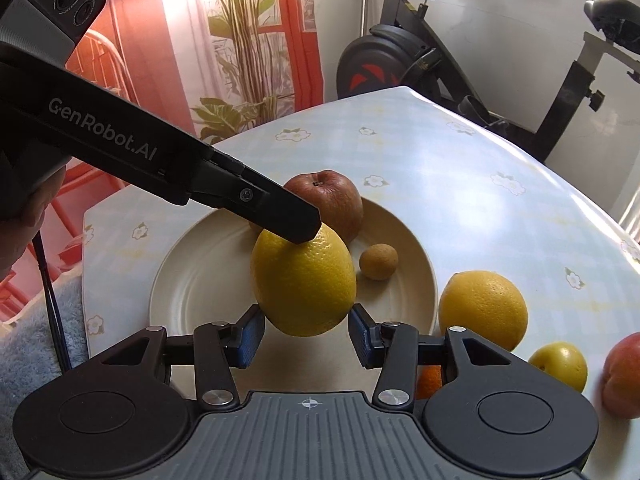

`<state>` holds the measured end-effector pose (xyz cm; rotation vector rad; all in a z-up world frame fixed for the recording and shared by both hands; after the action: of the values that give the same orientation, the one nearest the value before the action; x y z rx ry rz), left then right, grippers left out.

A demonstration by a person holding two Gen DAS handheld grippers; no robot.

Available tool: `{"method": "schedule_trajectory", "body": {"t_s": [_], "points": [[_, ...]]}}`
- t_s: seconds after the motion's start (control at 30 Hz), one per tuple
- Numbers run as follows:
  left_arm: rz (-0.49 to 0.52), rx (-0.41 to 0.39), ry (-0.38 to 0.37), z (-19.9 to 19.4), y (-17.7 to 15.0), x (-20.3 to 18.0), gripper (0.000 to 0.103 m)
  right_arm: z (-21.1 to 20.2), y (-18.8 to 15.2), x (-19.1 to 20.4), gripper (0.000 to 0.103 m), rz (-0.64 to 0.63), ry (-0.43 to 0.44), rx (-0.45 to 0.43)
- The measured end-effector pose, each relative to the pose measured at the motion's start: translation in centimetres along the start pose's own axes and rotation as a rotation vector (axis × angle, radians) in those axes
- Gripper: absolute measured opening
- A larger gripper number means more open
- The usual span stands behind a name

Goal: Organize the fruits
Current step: 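Carry the yellow lemon with the left gripper onto the cream plate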

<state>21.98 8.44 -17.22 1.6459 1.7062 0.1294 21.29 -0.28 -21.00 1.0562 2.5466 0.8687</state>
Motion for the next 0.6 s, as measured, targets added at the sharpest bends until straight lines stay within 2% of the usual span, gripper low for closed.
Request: {"method": "schedule_trajectory", "body": {"t_s": [0.27,0.6], "points": [[-0.030,-0.009,0.061,-2.1,-0.3,3.6,0.027,2.8,1.9,2.5,0.043,-0.016,0.049,0.010],[-0.097,-0.028,0.081,-2.7,-0.5,6.2,0.028,4.9,3.3,3.9,0.043,-0.064,0.062,0.041]]}}
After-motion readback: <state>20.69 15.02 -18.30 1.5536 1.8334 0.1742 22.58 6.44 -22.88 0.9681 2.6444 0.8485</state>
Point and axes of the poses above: each gripper's, at about its wrist camera, not at the fingertips, and z roughly the way its jaws point, x to its left, y to its top, the point moved 5 cm from there along z, roughly the way its jaws point, and after that the axes turned 9 degrees about -z, right-handed, at the moved point
